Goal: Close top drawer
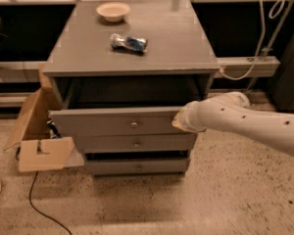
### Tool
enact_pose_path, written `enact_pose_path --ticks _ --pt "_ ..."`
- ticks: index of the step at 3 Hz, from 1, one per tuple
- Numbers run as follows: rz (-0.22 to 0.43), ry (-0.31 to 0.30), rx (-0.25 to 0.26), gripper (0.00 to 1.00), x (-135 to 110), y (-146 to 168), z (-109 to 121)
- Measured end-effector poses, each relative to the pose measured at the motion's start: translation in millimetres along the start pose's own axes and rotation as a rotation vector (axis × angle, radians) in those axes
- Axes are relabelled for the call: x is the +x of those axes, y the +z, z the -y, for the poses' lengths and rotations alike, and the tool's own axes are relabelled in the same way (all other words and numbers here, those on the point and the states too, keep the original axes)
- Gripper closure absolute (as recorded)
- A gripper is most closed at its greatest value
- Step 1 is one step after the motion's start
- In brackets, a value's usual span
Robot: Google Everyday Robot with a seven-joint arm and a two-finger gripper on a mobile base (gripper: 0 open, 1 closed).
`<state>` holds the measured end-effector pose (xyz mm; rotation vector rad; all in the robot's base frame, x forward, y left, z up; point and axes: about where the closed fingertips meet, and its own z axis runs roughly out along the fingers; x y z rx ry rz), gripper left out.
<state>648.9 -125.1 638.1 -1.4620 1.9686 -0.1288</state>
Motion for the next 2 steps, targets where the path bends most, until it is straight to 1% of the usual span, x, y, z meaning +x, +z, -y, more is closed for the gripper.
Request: enact_pose_path --ticks 1,2 --pt "0.000 0.000 0.000 1.00 0 0 0" --pt "0.048 -0.006 0.015 1.00 -13 10 20"
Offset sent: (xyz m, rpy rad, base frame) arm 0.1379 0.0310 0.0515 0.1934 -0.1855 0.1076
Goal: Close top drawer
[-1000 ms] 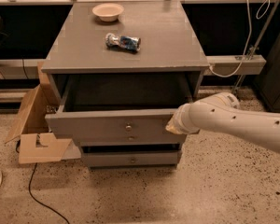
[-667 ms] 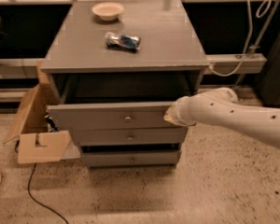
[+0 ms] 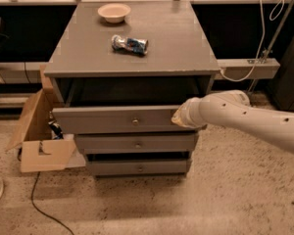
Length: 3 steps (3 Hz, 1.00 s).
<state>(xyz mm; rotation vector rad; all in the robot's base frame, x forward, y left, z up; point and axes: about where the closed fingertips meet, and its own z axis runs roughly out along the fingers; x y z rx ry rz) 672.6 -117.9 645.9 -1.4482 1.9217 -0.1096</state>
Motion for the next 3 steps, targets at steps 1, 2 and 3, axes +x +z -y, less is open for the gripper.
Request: enact_pose_path --ticks 1,2,3 --pt "0.000 0.000 0.000 1.00 0 -1 -1" --pt "0.035 0.001 0.010 1.00 -8 6 14" --pt "0.035 0.001 0.010 1.00 -8 6 14"
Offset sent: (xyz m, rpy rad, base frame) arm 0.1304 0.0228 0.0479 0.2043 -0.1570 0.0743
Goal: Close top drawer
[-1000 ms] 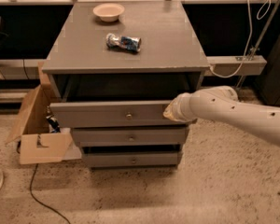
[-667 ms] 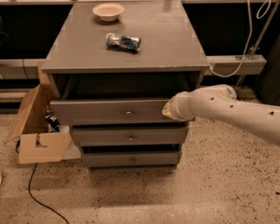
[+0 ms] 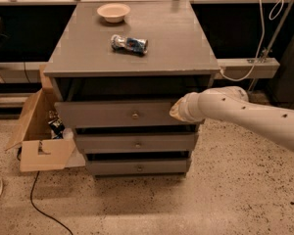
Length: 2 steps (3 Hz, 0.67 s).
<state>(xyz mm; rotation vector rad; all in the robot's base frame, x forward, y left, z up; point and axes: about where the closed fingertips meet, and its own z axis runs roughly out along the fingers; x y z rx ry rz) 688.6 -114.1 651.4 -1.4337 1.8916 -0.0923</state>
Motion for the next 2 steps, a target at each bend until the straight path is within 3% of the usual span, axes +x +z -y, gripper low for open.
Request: enact_pose_path --ticks 2 --pt "0.031 -0.002 0.003 1.00 -9.9 9.5 14.6"
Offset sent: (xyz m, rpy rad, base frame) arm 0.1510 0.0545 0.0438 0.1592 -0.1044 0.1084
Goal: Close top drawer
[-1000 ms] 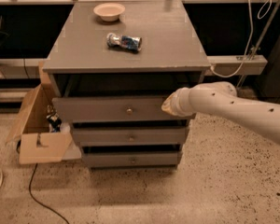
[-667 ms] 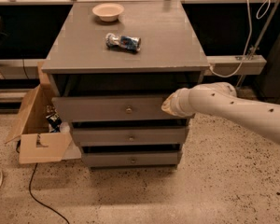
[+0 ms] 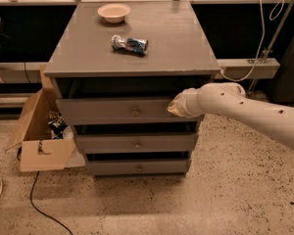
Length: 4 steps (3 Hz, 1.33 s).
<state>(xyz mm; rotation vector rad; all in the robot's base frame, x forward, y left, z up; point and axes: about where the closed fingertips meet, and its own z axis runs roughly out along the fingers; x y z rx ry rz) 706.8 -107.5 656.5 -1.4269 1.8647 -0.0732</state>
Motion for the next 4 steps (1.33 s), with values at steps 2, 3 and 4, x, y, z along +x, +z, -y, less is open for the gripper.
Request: enact_pose_path --ticks 2,3,4 --pt "0.036 -0.008 -0.001 1.00 -10 7 13" --pt "0.061 -0.020 -0.026 1.00 -9 -4 6" --pt "0.152 -0.020 -0.129 1.00 -5 -41 -25"
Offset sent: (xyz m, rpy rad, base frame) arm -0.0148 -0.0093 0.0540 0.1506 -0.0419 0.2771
